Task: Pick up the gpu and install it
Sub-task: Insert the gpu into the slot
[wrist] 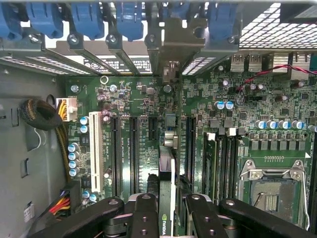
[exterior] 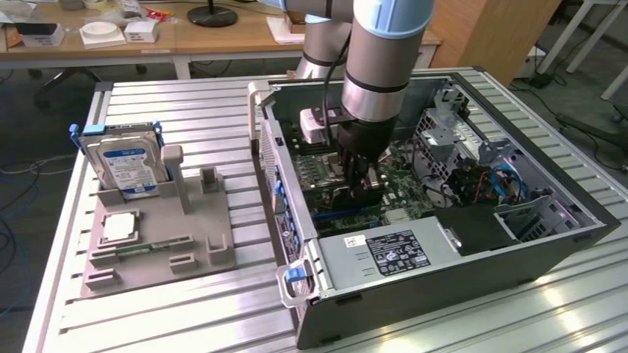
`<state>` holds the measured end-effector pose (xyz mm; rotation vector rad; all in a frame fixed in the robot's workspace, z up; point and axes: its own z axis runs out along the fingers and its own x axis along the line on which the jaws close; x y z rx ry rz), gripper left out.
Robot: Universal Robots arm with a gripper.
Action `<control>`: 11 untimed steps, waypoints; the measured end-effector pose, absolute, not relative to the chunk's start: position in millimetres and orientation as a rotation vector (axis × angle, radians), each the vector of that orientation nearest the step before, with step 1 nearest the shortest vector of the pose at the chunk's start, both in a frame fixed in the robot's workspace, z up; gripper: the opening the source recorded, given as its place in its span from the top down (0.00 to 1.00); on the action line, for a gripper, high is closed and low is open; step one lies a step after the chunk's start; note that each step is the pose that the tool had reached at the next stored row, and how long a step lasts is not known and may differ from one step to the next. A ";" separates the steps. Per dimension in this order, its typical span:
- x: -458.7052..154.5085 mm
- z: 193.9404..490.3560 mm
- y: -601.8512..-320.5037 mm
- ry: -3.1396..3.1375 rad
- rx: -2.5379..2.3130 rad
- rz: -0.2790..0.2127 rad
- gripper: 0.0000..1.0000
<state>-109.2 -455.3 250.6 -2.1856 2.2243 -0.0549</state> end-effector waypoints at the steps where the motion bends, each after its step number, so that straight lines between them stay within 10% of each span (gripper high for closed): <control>1: -109.3 250.5 -454.9 2.224 -2.186 -0.055 0.74; 11: -109.4 249.5 -453.1 2.224 -2.186 -0.055 0.74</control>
